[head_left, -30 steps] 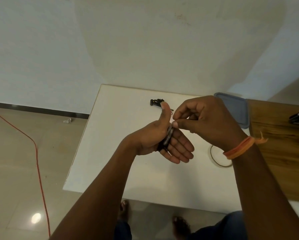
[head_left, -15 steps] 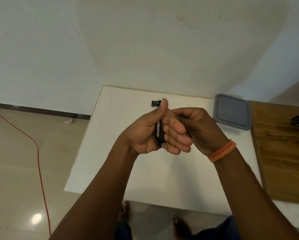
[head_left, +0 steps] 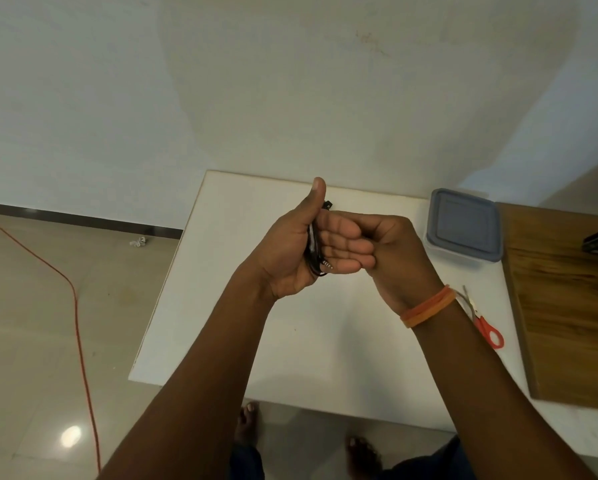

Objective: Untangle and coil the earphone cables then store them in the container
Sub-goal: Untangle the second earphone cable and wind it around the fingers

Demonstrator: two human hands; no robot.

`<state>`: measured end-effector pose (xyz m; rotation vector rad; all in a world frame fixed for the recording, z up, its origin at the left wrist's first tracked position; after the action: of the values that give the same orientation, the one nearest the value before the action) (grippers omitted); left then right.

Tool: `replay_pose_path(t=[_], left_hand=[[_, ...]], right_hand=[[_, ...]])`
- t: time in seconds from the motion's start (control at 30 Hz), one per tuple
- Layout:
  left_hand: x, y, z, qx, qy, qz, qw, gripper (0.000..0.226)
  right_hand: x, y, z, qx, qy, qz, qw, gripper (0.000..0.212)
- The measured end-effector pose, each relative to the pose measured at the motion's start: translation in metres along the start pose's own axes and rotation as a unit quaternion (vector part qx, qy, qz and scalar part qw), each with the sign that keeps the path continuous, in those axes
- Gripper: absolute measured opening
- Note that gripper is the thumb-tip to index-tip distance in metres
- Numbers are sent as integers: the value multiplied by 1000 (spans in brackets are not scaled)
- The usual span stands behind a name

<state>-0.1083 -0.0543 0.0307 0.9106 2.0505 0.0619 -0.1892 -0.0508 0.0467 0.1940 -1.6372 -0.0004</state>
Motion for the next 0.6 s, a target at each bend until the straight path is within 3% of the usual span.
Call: replay_pose_path(t=[0.2, 0.6], left_hand=[[1, -3, 22, -153, -43, -43, 986, 63], [12, -4, 37, -213, 39, -37, 976, 54]], right_hand=[[-2, 0, 5, -59, 29, 18, 998, 35], [-1, -1, 5, -79, 90, 52, 991, 32]])
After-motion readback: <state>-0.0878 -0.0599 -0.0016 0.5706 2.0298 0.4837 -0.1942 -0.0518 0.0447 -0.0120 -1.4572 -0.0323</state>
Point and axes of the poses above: each hand's wrist, its own y-axis away from the middle knuckle, its own z-axis out of the back of the hand, x = y × z, the point moved 9 cm from there along -y, towards the middle knuckle, and after that the axes turned 2 degrees about x, right-handed, at the moved point
